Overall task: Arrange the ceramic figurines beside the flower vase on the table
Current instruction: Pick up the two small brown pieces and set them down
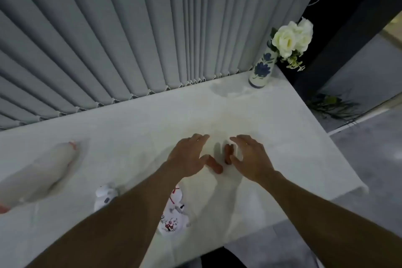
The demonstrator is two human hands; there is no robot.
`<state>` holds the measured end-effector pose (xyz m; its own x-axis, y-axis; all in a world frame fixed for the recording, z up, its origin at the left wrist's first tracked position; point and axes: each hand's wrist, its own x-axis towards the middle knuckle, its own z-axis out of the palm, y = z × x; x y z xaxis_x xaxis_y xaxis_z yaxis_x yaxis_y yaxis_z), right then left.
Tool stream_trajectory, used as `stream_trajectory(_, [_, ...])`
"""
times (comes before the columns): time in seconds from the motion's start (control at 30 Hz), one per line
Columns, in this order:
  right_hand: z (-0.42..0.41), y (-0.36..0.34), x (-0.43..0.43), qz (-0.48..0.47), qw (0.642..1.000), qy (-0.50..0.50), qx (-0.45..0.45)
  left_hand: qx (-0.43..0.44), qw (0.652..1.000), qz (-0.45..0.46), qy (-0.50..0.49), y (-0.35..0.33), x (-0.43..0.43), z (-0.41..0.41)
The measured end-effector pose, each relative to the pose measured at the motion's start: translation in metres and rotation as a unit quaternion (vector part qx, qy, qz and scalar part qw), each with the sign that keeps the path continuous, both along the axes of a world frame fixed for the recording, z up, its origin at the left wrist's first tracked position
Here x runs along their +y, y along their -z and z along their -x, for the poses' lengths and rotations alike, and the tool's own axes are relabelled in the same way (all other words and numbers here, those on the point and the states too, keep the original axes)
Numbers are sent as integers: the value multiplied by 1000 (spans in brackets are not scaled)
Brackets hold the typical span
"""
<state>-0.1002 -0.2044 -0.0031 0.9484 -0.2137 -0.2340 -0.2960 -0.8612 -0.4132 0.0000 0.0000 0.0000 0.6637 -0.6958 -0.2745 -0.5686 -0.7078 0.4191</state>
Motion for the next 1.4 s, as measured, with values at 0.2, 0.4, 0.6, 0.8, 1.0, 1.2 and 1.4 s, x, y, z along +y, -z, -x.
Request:
stream_trajectory(0.2, [12,31,-1,-55,998,-27,15,42,998,21,39,34,-4,15])
stream_trajectory(0.4, [7,53,-9,-50,997,-58,-9,11,998,57,29,58,-10,24])
stream_trajectory(0.6, [8,58,-16,-92,993,-73,-28,45,994,97,-6,64,-13,19])
stream_trajectory(0.8, [11,50,-15,-192,978,-29,-76,145,972,130,-132,71,-4,11])
stream_trajectory(1.0, [5,54,-13,-272,958,38,-89,138,969,147,-142,70,-1,12])
stream_trajectory(1.2, [4,68,-12,-251,960,91,-86,101,964,188,-158,67,-6,9])
stream_trajectory(1.4, [27,67,-10,-212,964,113,-115,131,954,212,-169,58,-25,5])
